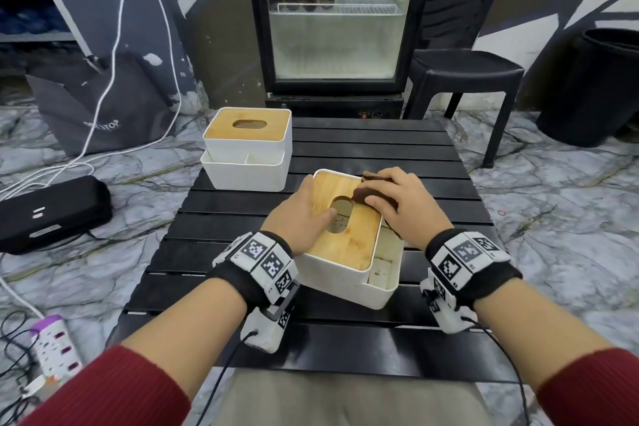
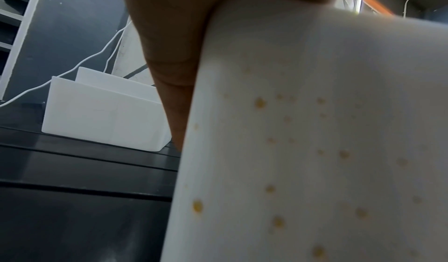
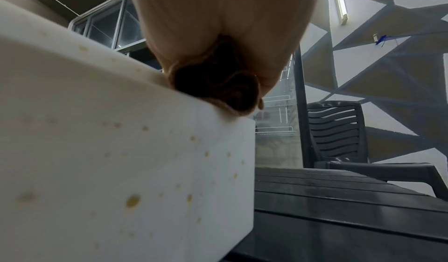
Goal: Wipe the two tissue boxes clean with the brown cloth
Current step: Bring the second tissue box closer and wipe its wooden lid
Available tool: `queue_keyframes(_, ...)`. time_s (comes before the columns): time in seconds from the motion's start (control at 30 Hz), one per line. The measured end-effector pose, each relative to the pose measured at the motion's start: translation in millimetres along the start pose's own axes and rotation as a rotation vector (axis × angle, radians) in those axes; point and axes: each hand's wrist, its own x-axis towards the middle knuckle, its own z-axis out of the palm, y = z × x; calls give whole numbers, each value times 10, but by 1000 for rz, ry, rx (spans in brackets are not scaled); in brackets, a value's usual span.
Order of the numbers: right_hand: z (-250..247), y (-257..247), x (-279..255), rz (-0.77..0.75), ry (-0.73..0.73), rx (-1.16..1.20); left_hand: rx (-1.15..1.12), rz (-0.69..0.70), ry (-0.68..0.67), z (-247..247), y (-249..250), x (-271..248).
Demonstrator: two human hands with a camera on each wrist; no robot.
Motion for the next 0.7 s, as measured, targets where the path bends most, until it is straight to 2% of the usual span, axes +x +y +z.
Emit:
queue_keyframes(0.23, -56, -102, -45, 22, -11, -2, -8, 0, 9, -2, 13, -8)
queue_keyframes(0.47, -16, -448, -599, -178, -83, 15, -11, 0, 2, -17, 30, -30)
queue_keyframes(0.57, 34, -510, -711, -176, -126, -96, -16, 8, 5, -16, 34, -41)
queue_keyframes(0.7, 38, -472, -679, -185, -106, -66, -3, 4, 3, -11, 32, -42)
